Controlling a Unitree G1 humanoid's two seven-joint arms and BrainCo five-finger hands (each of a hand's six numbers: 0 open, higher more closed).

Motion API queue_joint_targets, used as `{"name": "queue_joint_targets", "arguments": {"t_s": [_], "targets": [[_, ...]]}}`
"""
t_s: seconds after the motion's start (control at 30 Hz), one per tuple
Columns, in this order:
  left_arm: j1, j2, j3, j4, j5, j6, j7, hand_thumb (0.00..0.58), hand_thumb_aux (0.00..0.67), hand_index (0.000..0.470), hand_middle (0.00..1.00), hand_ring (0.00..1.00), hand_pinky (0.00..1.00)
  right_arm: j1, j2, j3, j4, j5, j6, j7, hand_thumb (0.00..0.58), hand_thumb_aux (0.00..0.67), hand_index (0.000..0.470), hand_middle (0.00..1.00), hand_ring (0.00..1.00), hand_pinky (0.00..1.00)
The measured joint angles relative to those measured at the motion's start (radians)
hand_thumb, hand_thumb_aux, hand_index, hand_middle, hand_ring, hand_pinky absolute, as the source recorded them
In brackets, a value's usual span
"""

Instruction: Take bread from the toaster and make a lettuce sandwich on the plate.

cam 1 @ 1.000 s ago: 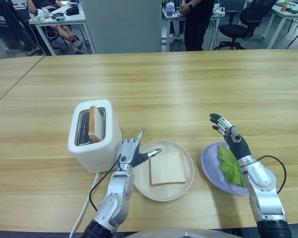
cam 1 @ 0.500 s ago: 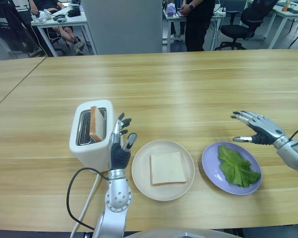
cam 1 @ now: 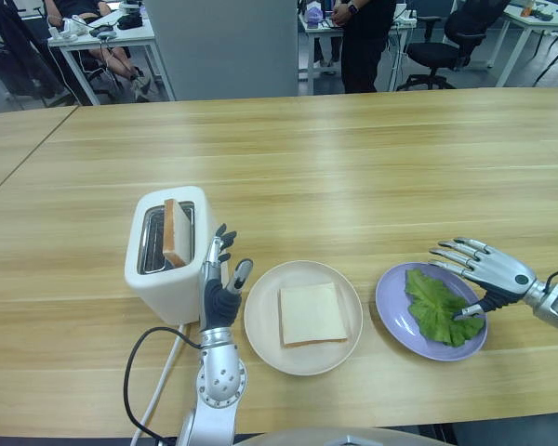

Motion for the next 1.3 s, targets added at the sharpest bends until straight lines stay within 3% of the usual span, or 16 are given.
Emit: {"name": "queue_joint_targets", "arguments": {"t_s": [0.03, 0.17, 0.2, 0.27, 0.3, 0.33, 0.47, 0.5, 0.53, 0.6, 0.67, 0.7, 0.77, 0.8, 0.83, 1.3], "targets": [[0.0, 0.0, 0.004, 0.003, 0.0, -0.003, 0.0, 0.0, 0.0, 0.0, 0.22, 0.22, 0.22, -0.001, -0.001, 0.015, 0.0, -0.003, 0.003, -0.017, 0.045, 0.026, 0.018, 0.0, 0.0, 0.0], [-0.001, -0.001, 0.012, 0.026, 0.0, -0.006, 0.002, 0.0, 0.0, 0.0, 0.22, 0.22, 0.22, -0.005, -0.001, 0.065, 0.023, -0.013, 0.009, -0.052, 0.066, 0.039, 0.027, 0.02, 0.02, 0.02], [-0.001, -0.001, 0.013, 0.031, 0.0, -0.007, 0.002, 0.0, 0.0, 0.0, 0.22, 0.22, 0.22, -0.009, 0.0, 0.078, 0.034, -0.014, 0.013, -0.056, 0.108, 0.066, 0.045, 0.04, 0.04, 0.04], [-0.002, -0.001, 0.017, 0.035, 0.0, -0.007, 0.002, 0.0, 0.0, 0.0, 0.22, 0.22, 0.22, -0.011, 0.004, 0.103, 0.052, -0.017, 0.023, -0.062, 0.079, 0.047, 0.032, 0.05, 0.05, 0.05], [-0.003, -0.001, 0.018, 0.035, 0.0, -0.007, 0.002, 0.0, 0.0, 0.0, 0.23, 0.23, 0.23, -0.012, 0.009, 0.111, 0.061, -0.017, 0.027, -0.064, 0.1, 0.06, 0.041, 0.07, 0.07, 0.07], [-0.004, -0.001, 0.019, 0.035, 0.0, -0.007, 0.001, 0.0, 0.0, 0.0, 0.22, 0.22, 0.22, -0.013, 0.014, 0.121, 0.066, -0.019, 0.03, -0.066, 0.156, 0.097, 0.067, 0.07, 0.07, 0.07], [-0.013, -0.001, 0.024, 0.041, 0.0, -0.007, -0.002, 0.0, 0.0, 0.0, 0.23, 0.23, 0.23, -0.023, 0.043, 0.175, 0.086, -0.039, 0.045, -0.068, 0.148, 0.092, 0.063, 0.09, 0.09, 0.09], [-0.015, -0.001, 0.025, 0.045, 0.0, -0.007, -0.002, 0.0, 0.0, 0.0, 0.23, 0.23, 0.23, -0.033, 0.053, 0.185, 0.091, -0.04, 0.049, -0.068, 0.278, 0.187, 0.128, 0.11, 0.11, 0.11], [-0.019, -0.001, 0.026, 0.052, 0.0, -0.007, -0.002, 0.0, 0.0, 0.0, 0.23, 0.23, 0.23, -0.043, 0.058, 0.189, 0.094, -0.041, 0.05, -0.068, 0.337, 0.236, 0.162, 0.11, 0.11, 0.11], [-0.028, -0.001, 0.027, 0.064, 0.0, -0.007, -0.003, 0.0, 0.0, 0.0, 0.23, 0.23, 0.23, -0.052, 0.059, 0.197, 0.101, -0.04, 0.054, -0.068, 0.352, 0.25, 0.171, 0.12, 0.12, 0.12], [-0.035, 0.0, 0.028, 0.071, 0.0, -0.008, -0.004, 0.0, 0.0, 0.0, 0.23, 0.23, 0.23, -0.052, 0.067, 0.206, 0.107, -0.037, 0.06, -0.068, 0.443, 0.344, 0.236, 0.14, 0.14, 0.14], [-0.036, 0.001, 0.028, 0.073, 0.0, -0.008, -0.005, 0.0, 0.0, 0.0, 0.23, 0.23, 0.23, -0.052, 0.071, 0.206, 0.108, -0.035, 0.061, -0.067, 0.443, 0.344, 0.236, 0.14, 0.14, 0.14], [-0.04, 0.003, 0.029, 0.074, 0.0, -0.009, -0.005, 0.0, 0.0, 0.0, 0.23, 0.23, 0.23, -0.052, 0.076, 0.207, 0.108, -0.029, 0.066, -0.067, 0.532, 0.478, 0.328, 0.14, 0.14, 0.14], [-0.042, 0.003, 0.03, 0.075, -0.001, -0.011, -0.005, 0.0, 0.0, 0.0, 0.23, 0.23, 0.23, -0.052, 0.078, 0.21, 0.108, -0.029, 0.069, -0.066, 0.532, 0.478, 0.328, 0.14, 0.14, 0.14], [-0.043, 0.004, 0.03, 0.076, -0.001, -0.014, -0.005, 0.0, 0.0, 0.0, 0.23, 0.23, 0.23, -0.052, 0.079, 0.21, 0.109, -0.027, 0.072, -0.065, 0.58, 0.67, 0.46, 0.14, 0.14, 0.14], [-0.044, 0.007, 0.04, 0.114, 0.0, -0.031, -0.004, 0.0, 0.0, 0.0, 0.23, 0.23, 0.23, -0.051, 0.086, 0.215, 0.094, 0.024, 0.04, -0.061, 0.58, 0.67, 0.46, 0.12, 0.12, 0.12]]}}
